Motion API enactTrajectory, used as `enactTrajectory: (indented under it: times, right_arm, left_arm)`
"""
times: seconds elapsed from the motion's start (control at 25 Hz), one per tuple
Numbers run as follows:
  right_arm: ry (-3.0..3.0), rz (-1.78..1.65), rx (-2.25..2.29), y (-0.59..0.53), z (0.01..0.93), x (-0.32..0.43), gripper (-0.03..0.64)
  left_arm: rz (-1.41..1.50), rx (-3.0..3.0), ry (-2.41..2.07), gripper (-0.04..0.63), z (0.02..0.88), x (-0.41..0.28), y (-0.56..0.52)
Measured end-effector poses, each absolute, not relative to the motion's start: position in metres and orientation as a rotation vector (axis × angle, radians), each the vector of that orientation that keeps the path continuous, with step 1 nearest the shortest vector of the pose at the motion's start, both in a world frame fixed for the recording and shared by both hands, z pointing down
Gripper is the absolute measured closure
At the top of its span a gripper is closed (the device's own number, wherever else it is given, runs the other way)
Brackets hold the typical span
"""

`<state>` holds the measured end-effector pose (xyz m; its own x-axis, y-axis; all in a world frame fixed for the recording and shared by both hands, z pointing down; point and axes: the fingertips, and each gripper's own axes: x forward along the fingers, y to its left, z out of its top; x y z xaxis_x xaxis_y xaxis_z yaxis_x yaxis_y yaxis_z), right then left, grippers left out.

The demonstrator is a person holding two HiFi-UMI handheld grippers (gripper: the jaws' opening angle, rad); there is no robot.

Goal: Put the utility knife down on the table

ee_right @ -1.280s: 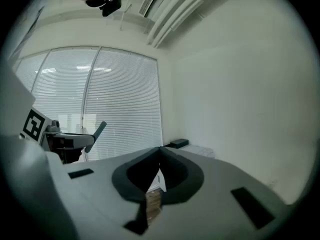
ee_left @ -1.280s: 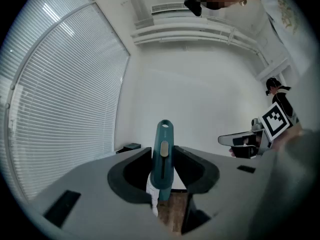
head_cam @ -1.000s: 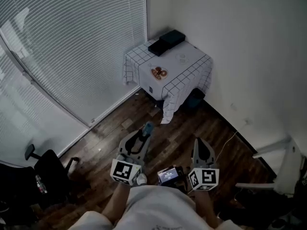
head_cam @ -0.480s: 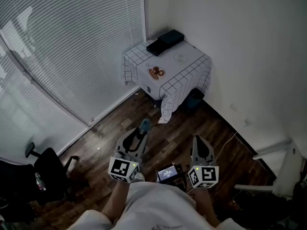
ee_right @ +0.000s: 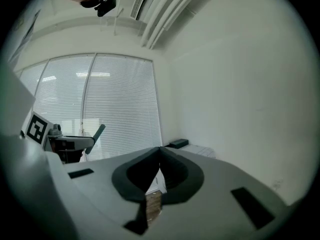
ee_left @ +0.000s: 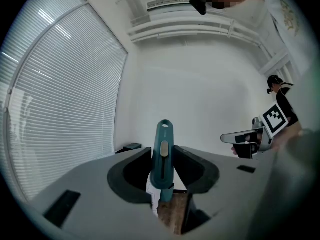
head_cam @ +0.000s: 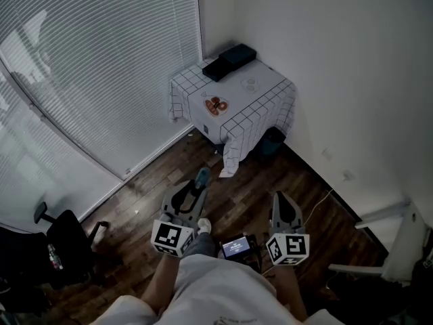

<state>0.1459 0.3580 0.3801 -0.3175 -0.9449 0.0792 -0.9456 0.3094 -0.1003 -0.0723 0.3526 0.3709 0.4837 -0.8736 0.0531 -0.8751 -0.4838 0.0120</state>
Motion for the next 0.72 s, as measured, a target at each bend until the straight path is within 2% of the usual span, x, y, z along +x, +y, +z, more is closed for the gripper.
enactTrajectory:
  times: [0.72]
  right_arm:
    - [-2.492, 0.2, 1.856, 0.236, 0.39, 0.136, 0.609]
  left_arm:
    - [0.045, 2.708, -1.485, 0.451, 0.384, -0.074, 0.219]
